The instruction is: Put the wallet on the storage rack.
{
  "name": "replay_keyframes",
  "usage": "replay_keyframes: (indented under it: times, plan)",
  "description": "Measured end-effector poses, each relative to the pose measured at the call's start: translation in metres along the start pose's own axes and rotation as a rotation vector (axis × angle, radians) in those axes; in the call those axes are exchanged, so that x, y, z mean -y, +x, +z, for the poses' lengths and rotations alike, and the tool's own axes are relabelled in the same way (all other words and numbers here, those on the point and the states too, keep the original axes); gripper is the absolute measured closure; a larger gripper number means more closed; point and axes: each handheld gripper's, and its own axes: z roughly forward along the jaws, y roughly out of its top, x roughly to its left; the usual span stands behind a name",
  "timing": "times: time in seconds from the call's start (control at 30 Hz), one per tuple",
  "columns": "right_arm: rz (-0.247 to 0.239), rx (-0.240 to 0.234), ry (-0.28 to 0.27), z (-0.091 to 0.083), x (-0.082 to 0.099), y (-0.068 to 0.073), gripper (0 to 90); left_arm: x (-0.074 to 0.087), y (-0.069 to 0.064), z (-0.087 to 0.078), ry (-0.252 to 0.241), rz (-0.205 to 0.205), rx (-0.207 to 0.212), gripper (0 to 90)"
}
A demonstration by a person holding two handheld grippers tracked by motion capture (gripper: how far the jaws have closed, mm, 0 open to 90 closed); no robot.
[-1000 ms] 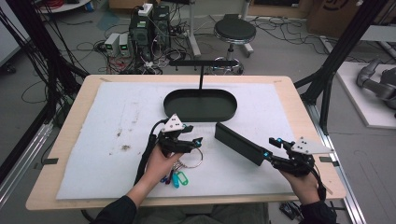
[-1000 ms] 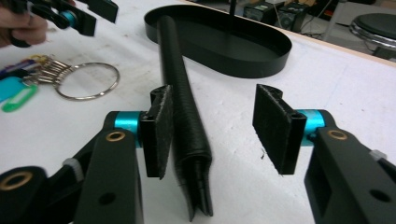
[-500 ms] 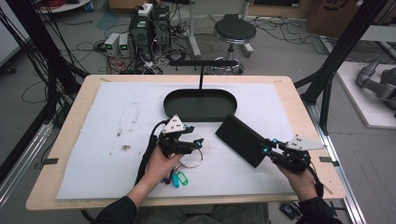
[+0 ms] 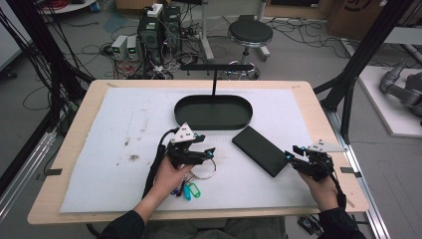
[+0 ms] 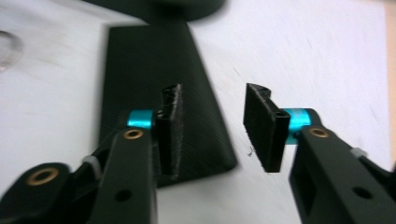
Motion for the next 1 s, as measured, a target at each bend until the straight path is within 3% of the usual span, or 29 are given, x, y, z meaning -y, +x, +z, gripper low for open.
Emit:
replay_keyframes:
  times: [0.07, 0.23, 0.3, 0.33, 0.4, 0.43, 0.47, 0.5, 0.57, 0.6, 0.77, 0.8, 0.83, 0.87, 1.0]
  plan:
    - [0.042, -0.002, 0.042, 0.006, 0.002, -0.007, 52.6, 0.001, 0.000, -0.001, 0.005, 0.007, -0.006, 38.2]
    - [0.090, -0.041, 0.134, 0.021, 0.006, -0.012, 48.9, 0.001, -0.001, -0.001, 0.005, 0.014, -0.011, 38.3]
    - [0.124, -0.063, 0.142, 0.022, 0.006, -0.015, 50.4, 0.002, -0.002, -0.002, 0.007, 0.020, -0.016, 38.2]
    - [0.180, -0.107, 0.152, 0.024, 0.008, -0.018, 52.0, 0.002, -0.002, -0.002, 0.006, 0.021, -0.017, 38.2]
    - [0.203, -0.117, 0.155, 0.024, 0.009, -0.019, 51.8, 0.002, -0.002, -0.003, 0.010, 0.024, -0.018, 38.2]
    - [0.261, -0.142, 0.169, 0.026, 0.010, -0.023, 51.8, 0.002, -0.002, -0.003, 0.009, 0.023, -0.017, 38.2]
    - [0.261, -0.142, 0.169, 0.026, 0.010, -0.023, 51.8, 0.002, -0.002, -0.003, 0.009, 0.023, -0.019, 38.2]
    - [0.303, -0.171, 0.179, 0.027, 0.010, -0.026, 59.3, 0.002, -0.003, -0.003, 0.007, 0.025, -0.021, 38.2]
    - [0.302, -0.197, 0.176, 0.026, 0.010, -0.026, 62.3, 0.002, -0.003, -0.004, 0.005, 0.027, -0.021, 38.2]
    - [0.251, -0.163, 0.177, 0.024, 0.007, -0.021, 66.8, 0.002, -0.003, -0.004, 0.004, 0.029, -0.021, 38.2]
    - [0.197, -0.160, 0.160, 0.020, 0.005, -0.017, 77.2, 0.001, -0.003, -0.005, -0.003, 0.030, -0.026, 38.2]
    - [0.166, -0.158, 0.138, 0.017, 0.003, -0.014, 78.4, 0.000, -0.002, -0.005, -0.003, 0.030, -0.025, 38.2]
    - [0.104, -0.146, 0.086, 0.011, -0.001, -0.008, 79.2, 0.000, -0.002, -0.005, -0.004, 0.029, -0.028, 38.2]
    - [0.104, -0.146, 0.086, 0.011, -0.001, -0.008, 79.2, 0.000, -0.002, -0.005, -0.005, 0.030, -0.028, 38.2]
    - [-0.090, -0.130, -0.058, -0.007, -0.010, 0.014, 79.9, 0.000, -0.001, -0.006, -0.011, 0.030, -0.033, 38.2]
